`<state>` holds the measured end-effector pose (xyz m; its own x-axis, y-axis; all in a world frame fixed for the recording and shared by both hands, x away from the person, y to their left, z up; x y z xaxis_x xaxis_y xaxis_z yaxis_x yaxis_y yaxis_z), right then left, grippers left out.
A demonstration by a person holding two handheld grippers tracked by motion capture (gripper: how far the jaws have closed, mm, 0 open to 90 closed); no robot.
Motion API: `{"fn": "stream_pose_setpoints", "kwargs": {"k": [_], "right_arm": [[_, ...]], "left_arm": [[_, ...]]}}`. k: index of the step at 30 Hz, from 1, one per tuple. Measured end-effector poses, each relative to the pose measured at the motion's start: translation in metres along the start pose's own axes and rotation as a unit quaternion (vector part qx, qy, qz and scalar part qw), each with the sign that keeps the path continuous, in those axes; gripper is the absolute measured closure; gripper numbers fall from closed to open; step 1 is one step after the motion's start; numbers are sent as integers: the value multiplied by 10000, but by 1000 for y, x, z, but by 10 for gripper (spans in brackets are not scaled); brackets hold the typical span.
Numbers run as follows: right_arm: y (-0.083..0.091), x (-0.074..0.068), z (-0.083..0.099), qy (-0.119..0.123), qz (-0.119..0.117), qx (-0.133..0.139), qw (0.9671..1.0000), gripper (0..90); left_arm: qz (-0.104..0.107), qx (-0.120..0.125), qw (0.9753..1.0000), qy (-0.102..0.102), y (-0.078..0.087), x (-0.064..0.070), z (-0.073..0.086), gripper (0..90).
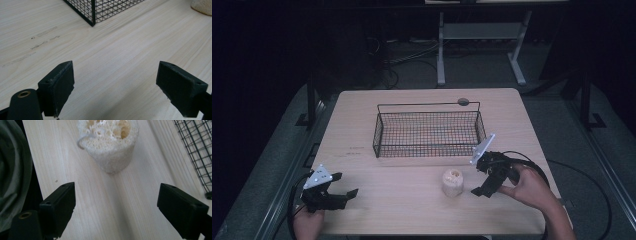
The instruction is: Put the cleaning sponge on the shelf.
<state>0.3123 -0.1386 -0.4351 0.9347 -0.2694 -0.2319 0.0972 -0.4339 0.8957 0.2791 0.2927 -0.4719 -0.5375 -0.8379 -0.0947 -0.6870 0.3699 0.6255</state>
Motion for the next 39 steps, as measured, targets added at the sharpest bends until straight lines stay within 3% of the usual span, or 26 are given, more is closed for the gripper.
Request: {"fn": "stream_pose_setpoints", "kwargs": {"k": [18, 39], "right_arm": [[-12, -1, -30, 222, -194, -142, 9995, 147], [-25, 0, -48, 275, -353, -404, 9982, 151]], "left_arm": [[5, 44, 10000, 29, 0, 0, -1, 136], [22, 30, 10000, 42, 1, 0, 0, 137]]}}
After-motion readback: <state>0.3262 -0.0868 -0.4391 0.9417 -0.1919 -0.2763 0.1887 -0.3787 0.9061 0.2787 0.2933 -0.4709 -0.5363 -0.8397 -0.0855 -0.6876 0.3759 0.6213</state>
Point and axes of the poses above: each handheld gripper's, and its own axes: y roughly backward along the jaws, z roughly out of its underside, x roughly to its right, the point moved 6 cm from there along -y, roughly forward along the jaws, and after that the axes turned 10 degrees about -z, right-handed, at the moved point
